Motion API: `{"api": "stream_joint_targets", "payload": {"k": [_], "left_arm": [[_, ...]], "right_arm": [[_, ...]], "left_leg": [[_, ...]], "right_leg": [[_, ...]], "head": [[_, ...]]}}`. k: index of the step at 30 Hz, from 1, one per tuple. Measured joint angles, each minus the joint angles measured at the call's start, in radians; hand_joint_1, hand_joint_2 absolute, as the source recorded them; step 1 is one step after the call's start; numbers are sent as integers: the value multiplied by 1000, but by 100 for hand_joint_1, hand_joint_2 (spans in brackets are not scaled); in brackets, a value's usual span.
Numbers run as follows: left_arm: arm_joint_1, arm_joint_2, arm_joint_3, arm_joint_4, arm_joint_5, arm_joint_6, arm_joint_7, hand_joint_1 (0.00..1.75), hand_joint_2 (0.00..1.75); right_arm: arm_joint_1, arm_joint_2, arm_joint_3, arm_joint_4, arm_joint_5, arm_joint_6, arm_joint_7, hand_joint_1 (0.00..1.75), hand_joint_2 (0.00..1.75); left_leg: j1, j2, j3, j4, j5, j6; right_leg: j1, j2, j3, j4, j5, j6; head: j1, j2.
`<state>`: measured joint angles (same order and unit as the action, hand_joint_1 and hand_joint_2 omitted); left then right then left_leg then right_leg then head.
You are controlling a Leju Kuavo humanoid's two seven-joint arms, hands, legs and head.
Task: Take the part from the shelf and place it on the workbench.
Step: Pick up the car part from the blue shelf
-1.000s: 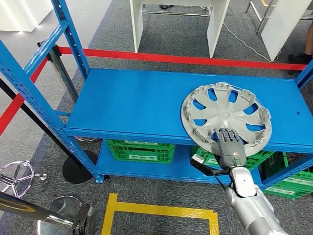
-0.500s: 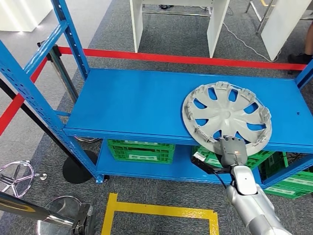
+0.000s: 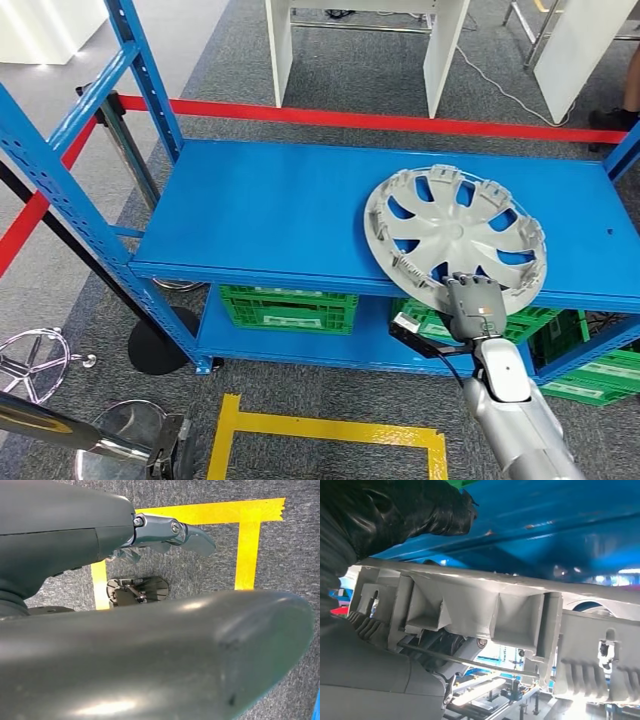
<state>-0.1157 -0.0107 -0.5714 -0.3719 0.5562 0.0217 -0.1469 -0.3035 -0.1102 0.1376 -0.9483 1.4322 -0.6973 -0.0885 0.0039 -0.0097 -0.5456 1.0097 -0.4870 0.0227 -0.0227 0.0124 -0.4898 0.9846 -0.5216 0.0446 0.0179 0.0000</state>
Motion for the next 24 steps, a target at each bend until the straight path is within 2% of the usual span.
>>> {"api": "stream_joint_targets", "payload": {"k": [12, 24], "left_arm": [[-1, 0, 0, 0, 0, 0, 0, 0, 0], [-4, -4, 0, 0, 0, -1, 0, 0, 0]], "right_arm": [[15, 5, -12, -30, -1, 0, -11, 175, 175], [41, 54, -65, -169, -16, 0, -185, 175, 175]], "left_leg": [[0, 0, 0, 0, 0, 0], [0, 0, 0, 0, 0, 0]], "right_leg": [[0, 0, 0, 0, 0, 0], [0, 0, -1, 0, 0, 0]], "head": [[0, 0], [0, 0]]}}
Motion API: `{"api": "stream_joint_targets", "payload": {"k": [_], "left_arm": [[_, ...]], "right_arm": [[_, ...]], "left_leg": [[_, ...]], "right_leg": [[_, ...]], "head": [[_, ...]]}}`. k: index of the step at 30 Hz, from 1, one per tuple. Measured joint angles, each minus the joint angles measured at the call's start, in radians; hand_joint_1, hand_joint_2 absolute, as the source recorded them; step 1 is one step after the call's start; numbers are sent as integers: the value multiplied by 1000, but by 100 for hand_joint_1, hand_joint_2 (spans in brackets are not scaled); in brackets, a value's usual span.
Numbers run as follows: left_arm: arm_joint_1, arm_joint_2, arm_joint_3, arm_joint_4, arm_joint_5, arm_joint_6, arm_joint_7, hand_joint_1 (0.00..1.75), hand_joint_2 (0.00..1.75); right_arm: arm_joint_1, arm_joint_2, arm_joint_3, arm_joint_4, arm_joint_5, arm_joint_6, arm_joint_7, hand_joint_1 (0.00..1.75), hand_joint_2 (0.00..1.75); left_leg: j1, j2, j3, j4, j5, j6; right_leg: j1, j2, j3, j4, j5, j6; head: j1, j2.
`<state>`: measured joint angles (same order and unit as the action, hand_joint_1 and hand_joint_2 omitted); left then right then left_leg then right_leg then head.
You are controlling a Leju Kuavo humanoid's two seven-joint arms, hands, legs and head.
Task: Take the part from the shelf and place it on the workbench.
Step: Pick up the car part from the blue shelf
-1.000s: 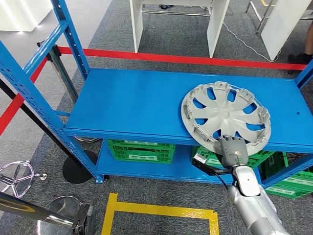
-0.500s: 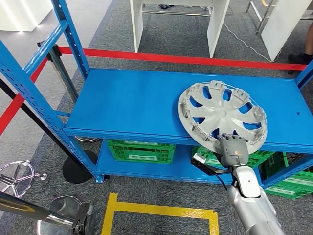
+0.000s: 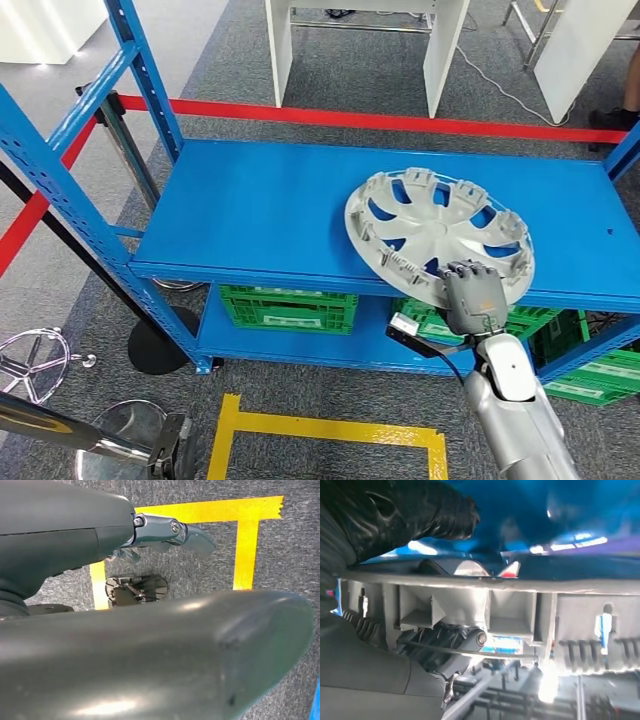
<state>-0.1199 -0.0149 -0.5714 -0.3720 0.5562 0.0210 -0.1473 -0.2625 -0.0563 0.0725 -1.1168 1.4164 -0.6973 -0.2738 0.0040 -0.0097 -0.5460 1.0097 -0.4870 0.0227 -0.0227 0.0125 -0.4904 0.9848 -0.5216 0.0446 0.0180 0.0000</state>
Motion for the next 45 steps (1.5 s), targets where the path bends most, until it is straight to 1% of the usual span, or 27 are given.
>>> {"api": "stream_joint_targets", "payload": {"k": [5, 11, 19, 22, 26, 28, 36, 40, 42, 43, 44, 45], "left_arm": [[-5, -3, 0, 0, 0, 0, 0, 0, 0], [-9, -4, 0, 0, 0, 0, 0, 0, 0], [-11, -5, 0, 0, 0, 2, 0, 0, 0], [-13, -6, 0, 0, 0, 4, 0, 0, 0], [-17, -7, -1, 0, 0, 7, 0, 0, 0], [-20, -8, -3, 0, 0, 7, 0, 0, 0], [-27, -8, -8, 0, -7, 15, 0, 0, 0], [-30, -8, -19, 0, -20, 27, 0, 0, 0], [-32, -7, -23, 0, -21, 31, 0, 0, 0], [-32, -7, -24, 0, -21, 31, 0, 0, 0], [-33, -7, -24, 0, -21, 32, 0, 0, 0], [-35, -7, -24, 0, -22, 32, -1, 0, 0]], "right_arm": [[17, 26, -24, -80, -25, 0, -95, 175, 175], [27, 49, -47, -138, -37, 0, -145, 175, 175], [40, 85, -94, -187, -55, 0, -248, 175, 175], [42, 100, -116, -206, -64, 0, -295, 175, 175], [43, 128, -157, -242, -88, 0, -381, 175, 175], [43, 141, -174, -260, -98, 0, -406, 175, 175], [42, 166, -200, -298, -115, 0, -416, 175, 175], [43, 172, -202, -304, -120, 0, -416, 175, 175], [43, 174, -203, -304, -122, 0, -416, 175, 175], [43, 175, -203, -305, -123, 0, -416, 175, 175], [43, 176, -204, -307, -123, 0, -416, 175, 175], [42, 177, -205, -308, -124, 0, -416, 175, 175]], "left_leg": [[0, 0, 0, 0, 0, 0], [0, 0, 0, 0, 0, 0], [0, 0, 0, 0, 0, 0], [0, 0, 0, 0, 0, 0], [0, 0, -1, 0, 0, 0], [0, 0, -1, 0, 0, 0], [-4, 0, -2, 3, 0, 0], [-8, 0, -4, 6, -2, 3], [-10, -1, -6, 8, -3, 7], [-10, -1, -6, 7, -1, 11], [-8, 0, -5, 2, 3, 17], [-6, 2, -4, -3, 8, 24]], "right_leg": [[0, 0, 0, 0, 0, 0], [0, 0, 0, 0, 0, 0], [0, 0, 0, 0, 0, 0], [0, 0, 0, 0, 0, 0], [0, 0, 0, 0, 0, 0], [0, 0, 0, 0, 0, 0], [-3, 0, -1, -1, 1, 1], [-7, 0, -2, -1, 2, 5], [-9, 0, -2, -3, 3, 10], [-10, 0, -2, -5, 5, 14], [-11, 0, -4, -5, 3, 17], [-10, -2, -10, 3, -6, 19]], "head": [[0, 0], [0, 0], [0, 0], [0, 0], [0, 0], [0, 0], [0, 0], [0, 0], [0, 0], [0, 0], [0, 0], [0, 0]]}}
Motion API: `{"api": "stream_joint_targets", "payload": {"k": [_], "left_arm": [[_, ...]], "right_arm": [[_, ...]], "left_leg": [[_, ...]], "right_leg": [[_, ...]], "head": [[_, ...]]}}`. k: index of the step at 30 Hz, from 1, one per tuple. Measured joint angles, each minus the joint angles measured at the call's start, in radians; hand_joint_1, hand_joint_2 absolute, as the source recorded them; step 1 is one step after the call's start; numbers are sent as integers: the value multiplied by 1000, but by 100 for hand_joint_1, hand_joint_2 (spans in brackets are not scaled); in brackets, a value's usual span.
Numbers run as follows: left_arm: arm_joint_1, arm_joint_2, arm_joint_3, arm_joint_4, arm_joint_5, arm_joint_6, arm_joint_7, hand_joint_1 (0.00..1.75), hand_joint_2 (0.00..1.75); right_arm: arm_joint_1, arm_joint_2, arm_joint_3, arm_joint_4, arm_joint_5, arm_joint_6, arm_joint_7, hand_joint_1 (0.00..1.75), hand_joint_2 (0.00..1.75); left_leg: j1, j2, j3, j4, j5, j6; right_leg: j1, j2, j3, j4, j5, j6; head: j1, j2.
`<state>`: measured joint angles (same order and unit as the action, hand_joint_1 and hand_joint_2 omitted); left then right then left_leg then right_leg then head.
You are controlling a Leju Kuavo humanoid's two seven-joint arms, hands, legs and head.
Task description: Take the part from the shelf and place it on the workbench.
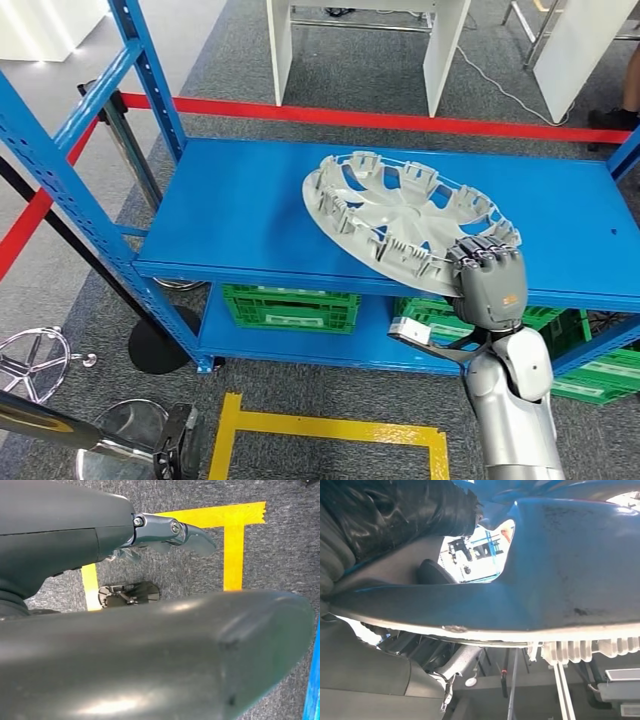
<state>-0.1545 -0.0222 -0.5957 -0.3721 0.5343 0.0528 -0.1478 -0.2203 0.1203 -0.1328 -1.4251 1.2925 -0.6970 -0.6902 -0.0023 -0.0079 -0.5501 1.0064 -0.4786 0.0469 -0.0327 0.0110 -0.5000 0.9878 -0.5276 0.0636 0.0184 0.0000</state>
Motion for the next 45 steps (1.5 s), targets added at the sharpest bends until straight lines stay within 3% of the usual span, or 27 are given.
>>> {"api": "stream_joint_targets", "payload": {"k": [2, 4, 5, 6, 7, 10, 12, 15, 16, 18, 20, 21, 22, 23, 26, 27, 30, 32, 34, 35, 36, 37, 38, 40, 42, 43, 45], "left_arm": [[-3, -1, 0, 0, -2, 2, -1, 0, 0], [-4, -1, 0, 0, -7, 6, -1, 0, 0], [-4, -2, -1, 0, -9, 8, -1, 0, 0], [-4, -2, -1, 0, -11, 11, -1, 0, 0], [-4, -2, -1, 0, -13, 14, -1, 0, 0], [-5, -4, -1, 0, -16, 24, -2, 0, 0], [-7, -4, -1, 0, -19, 29, -4, 0, 0], [-7, -2, -1, 0, -22, 41, -8, 0, 0], [-8, -1, -1, 0, -23, 44, -10, 0, 0], [-9, 1, -1, -1, -26, 47, -13, 0, 0], [-10, 0, -1, -1, -30, 48, -14, 0, 0], [-10, 0, -1, -1, -31, 49, -15, 0, 0], [-10, 0, -1, -1, -31, 51, -15, 0, 0], [-11, 0, -1, -2, -32, 52, -15, 0, 0], [-16, 3, -1, -5, -32, 53, -15, 0, 0], [-18, 4, -1, -5, -32, 53, -16, 0, 0], [-20, 3, -1, -6, -33, 53, -16, 0, 0], [-22, 2, -1, -7, -33, 53, -16, 0, 0], [-23, 2, -1, -8, -33, 53, -16, 0, 0], [-23, 2, -1, -8, -33, 53, -16, 0, 0], [-22, 2, -1, -8, -33, 53, -16, 0, 0], [-22, 2, -1, -8, -33, 53, -16, 0, 0], [-22, 1, -1, -8, -33, 53, -16, 0, 0], [-21, 1, -1, -9, -33, 53, -16, 0, 0], [-22, 1, -1, -9, -33, 53, -16, 0, 0], [-22, 1, -1, -10, -33, 53, -16, 0, 0], [-21, 2, -1, -10, -33, 53, -17, 0, 0]], "right_arm": [[-1, 0, -2, -3, -2, 0, 0, 175, 175], [0, 0, -5, -3, -6, 0, 0, 175, 175], [2, 0, -7, -3, -7, 0, 0, 175, 175], [4, 0, -8, -3, -7, 0, 0, 175, 175], [6, 0, -9, -3, -8, 0, 0, 175, 175], [7, 0, -10, -3, -8, 0, 0, 175, 175], [8, 1, -11, -5, -9, 0, 0, 175, 175], [11, 1, -15, -7, -12, 0, 0, 175, 175], [11, 2, -16, -7, -14, 0, 0, 175, 175], [12, 4, -18, -7, -17, 0, 0, 175, 175], [12, 4, -21, -7, -18, 0, 0, 175, 175], [13, 4, -22, -7, -18, 0, 0, 175, 175], [13, 4, -23, -7, -18, 0, 0, 175, 175], [13, 4, -24, -7, -18, 0, 0, 175, 175], [13, 5, -27, -7, -19, 0, -1, 175, 175], [13, 6, -28, -7, -19, 0, -1, 175, 175], [13, 8, -29, -7, -19, 0, -1, 175, 175], [13, 9, -30, -7, -20, 0, -1, 175, 175], [13, 9, -30, -7, -20, 0, -1, 175, 175], [14, 9, -30, -7, -20, 0, -1, 175, 175], [15, 9, -30, -7, -20, 0, -1, 175, 175], [15, 9, -30, -7, -20, 0, -1, 175, 175], [16, 9, -30, -7, -20, 0, -1, 175, 175], [14, 9, -30, -7, -20, 0, 0, 175, 175], [12, 9, -30, -7, -20, 0, -1, 175, 175], [12, 9, -30, -7, -20, 0, -1, 175, 175], [13, 9, -31, -7, -20, 0, -1, 175, 175]], "left_leg": [[4, 3, 0, -9, 10, 11], [0, 4, -4, -9, 11, 14], [-1, 4, -5, -8, 11, 14], [-2, 4, -6, -7, 11, 14], [-2, 3, -6, -4, 11, 13], [-3, 1, -12, 9, 4, 3], [-5, 0, -24, 19, 7, -9], [-5, 0, -40, 29, 7, -27], [-4, 0, -50, 48, -11, -33], [1, 1, -87, 144, -82, -46], [6, 1, -126, 269, -146, -54], [7, 1, -129, 297, -153, -55], [7, 1, -114, 287, -140, -54], [7, 1, -82, 239, -113, -51], [2, 0, 32, 41, -55, -34], [-2, -1, 46, 11, -52, -29], [-5, 0, 37, -6, -30, -15], [-1, 4, 20, -18, -5, -1], [-2, 6, -5, -20, 17, 8], [-3, 6, -20, -18, 27, 9], [-5, 6, -34, -17, 37, 9], [-5, 6, -47, -15, 46, 8], [-6, 6, -60, -13, 55, 7], [-7, 5, -80, -7, 69, 1], [-9, 5, -93, 0, 82, -9], [-9, 5, -97, 1, 90, -14], [-8, 5, -105, 2, 102, -26]], "right_leg": [[2, -4, -38, 75, -48, -1], [4, -5, -106, 218, -108, -4], [4, -5, -136, 276, -122, -4], [4, -5, -152, 300, -114, -5], [4, -6, -149, 282, -84, -6], [6, -8, -79, 108, 21, -13], [10, -8, -57, 56, 34, -19], [8, -8, -66, 46, 37, -33], [6, -9, -71, 43, 41, -42], [4, -12, -83, 41, 52, -57], [7, -15, -98, 44, 61, -63], [9, -15, -106, 46, 66, -64], [10, -16, -113, 48, 71, -63], [12, -15, -120, 49, 76, -62], [14, -15, -134, 49, 94, -51], [12, -15, -136, 47, 101, -44], [9, -15, -142, 37, 117, -23], [10, -14, -164, 71, 70, -16], [11, -13, -202, 186, -23, -11], [11, -13, -217, 255, -58, -9], [11, -13, -222, 303, -71, -8], [12, -13, -212, 318, -61, -8], [12, -13, -182, 294, -36, -9], [13, -13, -82, 160, 4, -14], [17, -12, -1, 40, -2, -21], [20, -11, 13, 14, -11, -25], [20, -13, 4, 7, -1, -40]], "head": [[3, 0], [4, 0], [4, 0], [4, 0], [4, 0], [4, 0], [4, 0], [2, 0], [1, 0], [-4, 0], [-7, 0], [-7, 0], [-7, 0], [-7, 0], [-6, 0], [-6, 0], [-6, 0], [-4, 0], [-2, 0], [-1, 0], [-1, 0], [-1, 0], [-1, 0], [-1, 0], [-2, 0], [-3, 0], [-2, 0]]}}
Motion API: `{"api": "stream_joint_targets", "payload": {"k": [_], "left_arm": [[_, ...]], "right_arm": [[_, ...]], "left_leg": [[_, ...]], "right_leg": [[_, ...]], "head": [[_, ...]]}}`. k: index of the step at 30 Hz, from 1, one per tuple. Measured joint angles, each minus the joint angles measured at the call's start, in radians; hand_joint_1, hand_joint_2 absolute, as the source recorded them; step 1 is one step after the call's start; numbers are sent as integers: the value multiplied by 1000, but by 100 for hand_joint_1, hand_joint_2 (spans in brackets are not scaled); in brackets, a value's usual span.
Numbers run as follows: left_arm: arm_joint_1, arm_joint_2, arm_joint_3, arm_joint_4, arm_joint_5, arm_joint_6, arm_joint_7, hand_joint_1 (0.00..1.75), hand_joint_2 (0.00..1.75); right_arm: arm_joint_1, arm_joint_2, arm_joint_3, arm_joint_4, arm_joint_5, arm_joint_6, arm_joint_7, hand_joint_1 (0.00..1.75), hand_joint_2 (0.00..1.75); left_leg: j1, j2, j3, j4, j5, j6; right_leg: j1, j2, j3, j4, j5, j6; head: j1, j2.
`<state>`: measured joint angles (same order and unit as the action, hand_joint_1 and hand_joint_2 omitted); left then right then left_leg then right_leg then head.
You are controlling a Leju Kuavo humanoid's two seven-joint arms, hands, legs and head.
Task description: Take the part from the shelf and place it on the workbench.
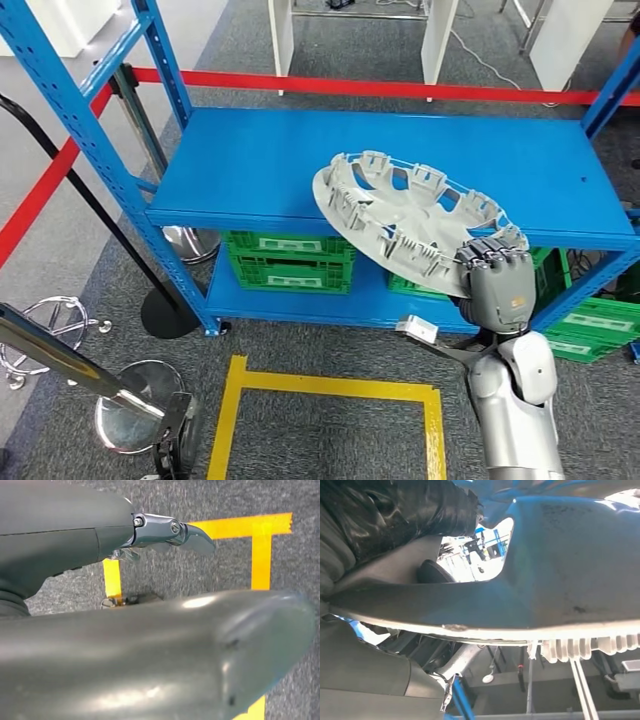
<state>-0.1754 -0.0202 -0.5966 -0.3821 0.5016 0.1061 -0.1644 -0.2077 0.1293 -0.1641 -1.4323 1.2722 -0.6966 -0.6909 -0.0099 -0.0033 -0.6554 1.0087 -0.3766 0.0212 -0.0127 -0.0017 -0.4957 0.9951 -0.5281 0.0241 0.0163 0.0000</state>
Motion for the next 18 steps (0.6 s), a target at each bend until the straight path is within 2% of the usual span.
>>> {"api": "stream_joint_targets", "payload": {"k": [1, 2, 3, 5, 6, 7, 8, 10, 11, 12, 13, 15, 16, 17, 18], "left_arm": [[1, 1, 0, 0, 0, 0, 0, 0, 0], [1, 1, 0, 0, 0, 0, 0, 0, 0], [1, 2, 0, 0, 0, 0, 0, 0, 0], [1, 1, 0, 0, -1, -1, 0, 0, 0], [1, 1, -1, 0, -1, -2, 0, 0, 0], [1, 0, -1, 0, -1, -2, 0, 0, 0], [1, 0, -1, -1, -2, -3, 0, 0, 0], [-2, 0, -1, -2, -3, -4, 0, 0, 0], [-5, 0, -1, -3, -5, -5, 0, 0, 0], [-7, 0, -1, -4, -7, -5, 0, 0, 0], [-9, 0, -1, -4, -10, -5, 1, 0, 0], [-10, 0, -1, -5, -16, -3, 4, 0, 0], [-11, -1, -1, -5, -19, -2, 9, 0, 0], [-12, -1, -1, -5, -21, -2, 13, 0, 0], [-13, -2, -1, -5, -24, -2, 17, 0, 0]], "right_arm": [[0, 0, -1, 0, 0, 0, 0, 175, 175], [-1, 1, -1, 0, 0, 0, 0, 175, 175], [-2, 2, -2, 0, 0, 0, 0, 175, 175], [-1, 3, -2, 0, 1, 0, 0, 175, 175], [-1, 3, -3, 1, 1, 0, 0, 175, 175], [0, 3, -4, 1, 2, 0, 0, 175, 175], [0, 3, -4, 1, 2, 0, 0, 175, 175], [0, 3, -6, 0, 1, 0, 0, 175, 175], [0, 3, -6, -2, 0, 0, 0, 175, 175], [0, 3, -7, -5, -1, 0, 0, 175, 175], [0, 3, -7, -8, -3, 0, 0, 175, 175], [2, 3, -7, -24, -15, 0, 0, 175, 175], [4, 3, -7, -37, -23, 0, 0, 175, 175], [6, 3, -7, -51, -30, 0, 0, 175, 175], [8, 3, -7, -64, -35, 0, 0, 175, 175]], "left_leg": [[1, 0, -7, 8, -12, -6], [2, -1, -18, 32, -43, -12], [5, -1, -32, 78, -90, -18], [11, 0, -64, 215, -183, -28], [14, 0, -70, 271, -204, -32], [16, 0, -64, 298, -203, -34], [17, 0, -39, 287, -183, -34], [19, -1, 55, 169, -142, -28], [18, -1, 108, 92, -140, -23], [15, -2, 145, 33, -147, -18], [12, -2, 164, -3, -156, -12], [9, -1, 160, -23, -146, -1], [9, 0, 151, -27, -133, 7], [10, 2, 140, -31, -118, 14], [12, 3, 127, -33, -104, 21]], "right_leg": [[-2, -2, -9, -1, 10, -10], [-4, -4, -20, -2, 21, -19], [-6, -6, -31, -3, 33, -26], [-6, -7, -62, 0, 56, -30], [-5, -7, -78, 3, 67, -29], [-5, -8, -94, 7, 76, -27], [-5, -8, -110, 11, 84, -25], [-5, -7, -136, 21, 99, -17], [-5, -7, -145, 24, 107, -12], [-4, -8, -151, 25, 115, -6], [-4, -9, -154, 23, 124, -1], [-7, -10, -160, 14, 143, 12], [-8, -9, -167, 16, 136, 16], [-9, -7, -179, 32, 111, 20], [-9, -5, -193, 69, 67, 22]], "head": [[-1, 0], [-3, 0], [-4, 0], [-6, 0], [-6, 0], [-7, 0], [-7, 0], [-7, 0], [-6, 0], [-6, 0], [-5, 0], [-5, 0], [-5, 0], [-4, 0], [-2, 0]]}}
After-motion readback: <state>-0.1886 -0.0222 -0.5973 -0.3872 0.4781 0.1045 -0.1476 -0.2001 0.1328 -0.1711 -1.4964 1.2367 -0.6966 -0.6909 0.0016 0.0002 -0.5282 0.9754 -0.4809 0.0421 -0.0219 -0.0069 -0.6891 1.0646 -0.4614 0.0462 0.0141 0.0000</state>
